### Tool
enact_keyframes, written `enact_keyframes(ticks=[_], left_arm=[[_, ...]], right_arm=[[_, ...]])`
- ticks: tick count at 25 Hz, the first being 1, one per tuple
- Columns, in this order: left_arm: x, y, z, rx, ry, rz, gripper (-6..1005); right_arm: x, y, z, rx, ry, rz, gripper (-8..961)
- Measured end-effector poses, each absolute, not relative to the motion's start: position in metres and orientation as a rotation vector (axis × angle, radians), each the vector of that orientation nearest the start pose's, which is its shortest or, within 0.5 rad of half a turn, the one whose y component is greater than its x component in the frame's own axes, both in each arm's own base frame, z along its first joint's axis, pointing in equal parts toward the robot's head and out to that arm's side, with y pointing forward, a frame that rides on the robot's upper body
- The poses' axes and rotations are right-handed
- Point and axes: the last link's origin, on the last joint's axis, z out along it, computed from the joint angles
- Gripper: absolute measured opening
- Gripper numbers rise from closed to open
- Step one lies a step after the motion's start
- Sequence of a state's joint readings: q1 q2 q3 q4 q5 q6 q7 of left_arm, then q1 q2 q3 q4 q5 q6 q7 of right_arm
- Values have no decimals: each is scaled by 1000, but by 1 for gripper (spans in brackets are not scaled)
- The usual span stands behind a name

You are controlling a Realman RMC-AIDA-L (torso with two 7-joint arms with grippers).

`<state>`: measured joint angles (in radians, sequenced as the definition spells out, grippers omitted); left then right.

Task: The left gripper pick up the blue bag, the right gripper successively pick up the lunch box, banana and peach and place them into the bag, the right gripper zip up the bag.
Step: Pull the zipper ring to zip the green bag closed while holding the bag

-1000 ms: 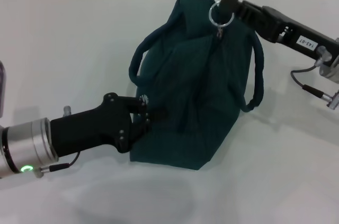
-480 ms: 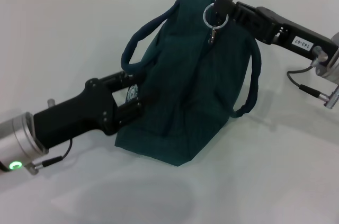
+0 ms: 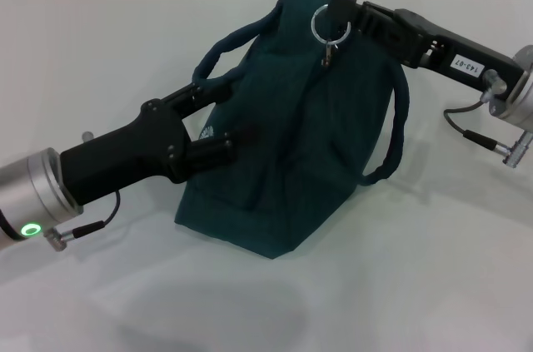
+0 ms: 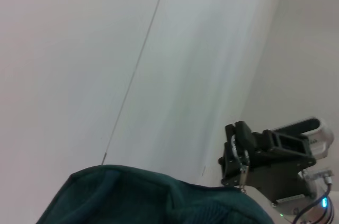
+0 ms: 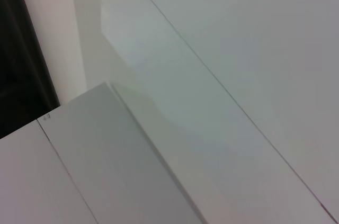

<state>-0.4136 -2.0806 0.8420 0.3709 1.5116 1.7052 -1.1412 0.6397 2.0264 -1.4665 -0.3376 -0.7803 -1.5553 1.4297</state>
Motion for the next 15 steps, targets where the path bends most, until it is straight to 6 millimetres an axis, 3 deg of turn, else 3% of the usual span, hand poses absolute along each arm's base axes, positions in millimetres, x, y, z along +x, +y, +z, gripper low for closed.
enact_keyframes(ticks=[4, 9, 15], left_arm=[[-260, 281, -17, -2490, -643, -1295, 871], [-263, 282, -15, -2469, -642, -1275, 760], [-262, 283, -16, -2471, -639, -1277, 532]], right_arm=[[169, 346, -20, -2516, 867, 1604, 30], [169, 347, -20, -2515, 866, 1605, 32], [169, 347, -20, -2514, 865, 1607, 33]])
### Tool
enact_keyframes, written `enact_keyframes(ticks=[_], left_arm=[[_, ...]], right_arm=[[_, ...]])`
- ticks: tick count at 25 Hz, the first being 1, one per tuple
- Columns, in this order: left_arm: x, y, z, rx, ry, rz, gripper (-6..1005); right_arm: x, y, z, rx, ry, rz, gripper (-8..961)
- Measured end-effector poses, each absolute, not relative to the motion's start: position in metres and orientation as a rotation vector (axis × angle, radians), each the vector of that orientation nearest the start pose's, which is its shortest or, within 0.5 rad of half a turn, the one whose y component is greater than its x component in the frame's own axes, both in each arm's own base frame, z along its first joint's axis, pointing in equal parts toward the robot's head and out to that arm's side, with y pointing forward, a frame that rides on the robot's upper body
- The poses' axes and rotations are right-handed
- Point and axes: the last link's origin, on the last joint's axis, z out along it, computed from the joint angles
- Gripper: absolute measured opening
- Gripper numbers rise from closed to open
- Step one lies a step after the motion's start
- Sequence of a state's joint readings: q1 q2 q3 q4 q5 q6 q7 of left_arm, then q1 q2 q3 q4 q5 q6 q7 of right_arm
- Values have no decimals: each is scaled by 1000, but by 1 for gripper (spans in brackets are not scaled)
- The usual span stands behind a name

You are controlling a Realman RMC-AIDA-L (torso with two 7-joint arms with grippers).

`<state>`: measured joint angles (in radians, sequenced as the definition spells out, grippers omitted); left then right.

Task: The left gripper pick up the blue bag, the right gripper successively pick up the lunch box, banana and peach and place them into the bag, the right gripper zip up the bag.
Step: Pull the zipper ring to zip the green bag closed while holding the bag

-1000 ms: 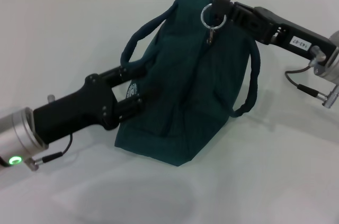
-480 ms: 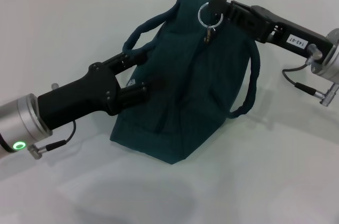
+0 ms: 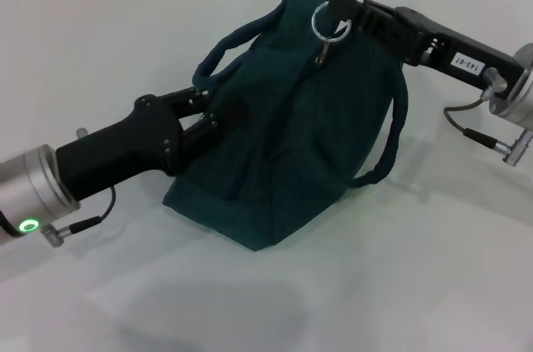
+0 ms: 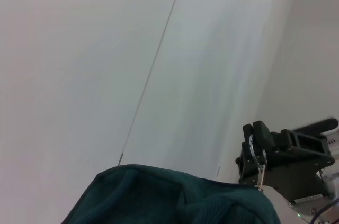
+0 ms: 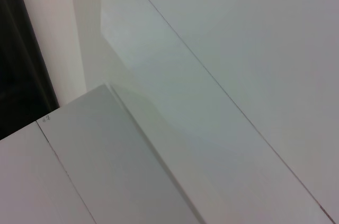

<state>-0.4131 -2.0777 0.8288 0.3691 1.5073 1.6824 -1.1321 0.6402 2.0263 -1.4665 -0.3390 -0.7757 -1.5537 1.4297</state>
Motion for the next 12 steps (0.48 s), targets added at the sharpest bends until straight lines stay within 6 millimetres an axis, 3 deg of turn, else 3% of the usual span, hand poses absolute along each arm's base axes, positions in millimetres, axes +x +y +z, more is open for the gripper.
enact_keyframes(ticks=[5, 12], left_arm=[[-261, 283, -17, -2481, -640, -1278, 285], [-259, 282, -19, -2518, -628, -1265, 117]], right_arm=[[169, 347, -20, -2513, 865, 1607, 34], [169, 348, -20, -2509, 868, 1602, 36]])
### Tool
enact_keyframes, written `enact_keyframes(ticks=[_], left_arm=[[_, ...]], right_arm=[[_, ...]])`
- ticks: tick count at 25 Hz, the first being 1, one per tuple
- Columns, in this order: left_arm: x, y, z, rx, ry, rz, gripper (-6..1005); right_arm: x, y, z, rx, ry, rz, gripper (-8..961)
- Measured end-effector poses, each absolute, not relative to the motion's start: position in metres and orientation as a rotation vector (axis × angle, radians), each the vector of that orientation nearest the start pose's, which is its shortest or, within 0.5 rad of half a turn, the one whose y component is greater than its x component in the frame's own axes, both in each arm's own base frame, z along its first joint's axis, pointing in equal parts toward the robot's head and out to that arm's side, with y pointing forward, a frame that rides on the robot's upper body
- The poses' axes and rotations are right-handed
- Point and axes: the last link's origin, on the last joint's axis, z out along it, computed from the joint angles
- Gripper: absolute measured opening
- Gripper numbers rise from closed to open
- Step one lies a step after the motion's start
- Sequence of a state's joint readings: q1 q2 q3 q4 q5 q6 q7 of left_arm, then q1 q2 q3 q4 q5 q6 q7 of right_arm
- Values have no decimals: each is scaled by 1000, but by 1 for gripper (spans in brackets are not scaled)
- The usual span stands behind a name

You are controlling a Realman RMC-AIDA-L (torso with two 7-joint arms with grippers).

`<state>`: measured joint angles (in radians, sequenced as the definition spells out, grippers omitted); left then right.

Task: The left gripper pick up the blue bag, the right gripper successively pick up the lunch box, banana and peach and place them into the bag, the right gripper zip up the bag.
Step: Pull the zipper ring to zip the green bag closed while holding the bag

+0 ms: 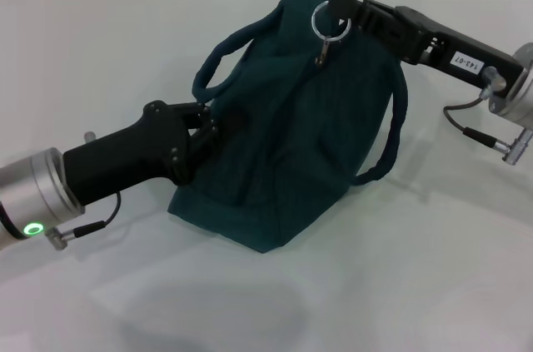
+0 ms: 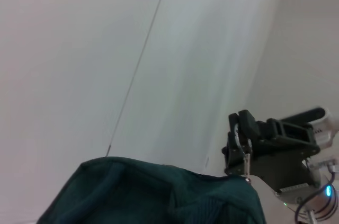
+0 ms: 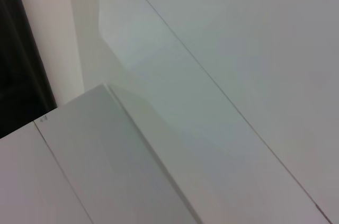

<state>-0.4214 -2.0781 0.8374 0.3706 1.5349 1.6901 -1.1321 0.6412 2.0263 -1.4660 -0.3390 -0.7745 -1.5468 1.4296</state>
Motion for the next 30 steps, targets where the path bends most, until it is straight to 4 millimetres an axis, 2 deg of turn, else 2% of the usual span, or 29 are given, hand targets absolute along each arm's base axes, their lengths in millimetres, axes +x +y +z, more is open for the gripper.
enact_keyframes(ticks=[2, 7, 30], left_arm=[[-259, 281, -20, -2530, -626, -1261, 69], [-258, 278, -20, -2551, -613, -1276, 49], [-250, 271, -29, -2674, -552, -1265, 48]], right_arm=[[169, 348, -20, -2506, 870, 1598, 36], [170, 350, -19, -2496, 871, 1600, 38], [174, 355, -19, -2462, 895, 1567, 43]])
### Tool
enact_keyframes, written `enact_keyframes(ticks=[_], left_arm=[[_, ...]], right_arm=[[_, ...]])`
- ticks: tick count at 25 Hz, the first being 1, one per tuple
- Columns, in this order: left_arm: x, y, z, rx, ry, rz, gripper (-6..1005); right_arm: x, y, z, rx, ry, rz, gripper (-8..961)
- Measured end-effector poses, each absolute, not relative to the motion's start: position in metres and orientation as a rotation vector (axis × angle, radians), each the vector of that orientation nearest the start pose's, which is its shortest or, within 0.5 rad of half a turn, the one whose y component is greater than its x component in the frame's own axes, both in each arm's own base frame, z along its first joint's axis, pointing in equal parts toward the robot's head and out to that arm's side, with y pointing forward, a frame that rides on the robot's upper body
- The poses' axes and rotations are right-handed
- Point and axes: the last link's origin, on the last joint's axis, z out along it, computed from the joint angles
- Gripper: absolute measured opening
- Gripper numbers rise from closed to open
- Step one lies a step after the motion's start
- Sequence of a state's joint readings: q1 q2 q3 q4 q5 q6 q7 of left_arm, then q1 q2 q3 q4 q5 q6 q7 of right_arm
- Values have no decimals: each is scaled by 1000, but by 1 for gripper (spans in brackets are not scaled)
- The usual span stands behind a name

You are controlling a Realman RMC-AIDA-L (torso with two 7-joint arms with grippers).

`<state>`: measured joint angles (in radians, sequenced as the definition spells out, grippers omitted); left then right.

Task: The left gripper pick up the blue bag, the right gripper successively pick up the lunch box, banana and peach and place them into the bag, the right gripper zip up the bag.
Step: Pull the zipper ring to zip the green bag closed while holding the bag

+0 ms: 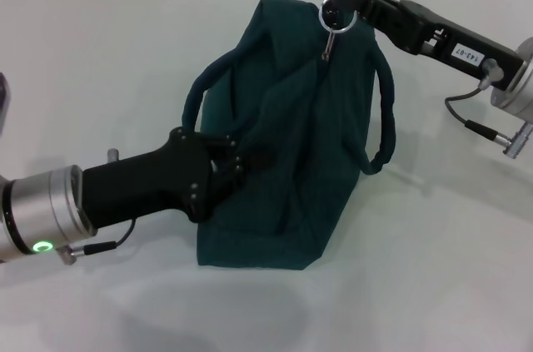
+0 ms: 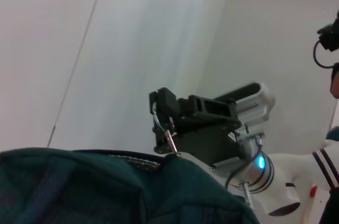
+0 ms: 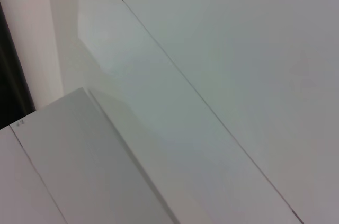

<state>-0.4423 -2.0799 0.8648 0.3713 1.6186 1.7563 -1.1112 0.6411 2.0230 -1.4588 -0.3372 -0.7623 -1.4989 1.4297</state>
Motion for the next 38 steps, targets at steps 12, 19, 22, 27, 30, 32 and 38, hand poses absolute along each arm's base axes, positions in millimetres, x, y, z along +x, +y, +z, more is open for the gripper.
enact_keyframes(ticks=[12, 19, 22, 27, 30, 32, 38], left_arm=[[-249, 261, -28, -2713, -515, -1294, 49], [-250, 256, -29, -2739, -513, -1294, 49], [-252, 251, -27, -2752, -513, -1304, 49], [-260, 245, -20, -2741, -528, -1299, 49], [-264, 244, -17, -2725, -538, -1296, 48], [-264, 244, -17, -2724, -539, -1295, 48], [-267, 245, -14, -2722, -539, -1282, 49]], right_arm=[[178, 358, -20, -2440, 917, 1533, 46], [180, 361, -21, -2430, 923, 1507, 48], [182, 363, -21, -2419, 929, 1490, 48], [188, 367, -18, -2386, 929, 1465, 49], [189, 368, -15, -2371, 909, 1463, 50], [190, 368, -14, -2365, 906, 1464, 51], [194, 368, -11, -2343, 906, 1464, 52]])
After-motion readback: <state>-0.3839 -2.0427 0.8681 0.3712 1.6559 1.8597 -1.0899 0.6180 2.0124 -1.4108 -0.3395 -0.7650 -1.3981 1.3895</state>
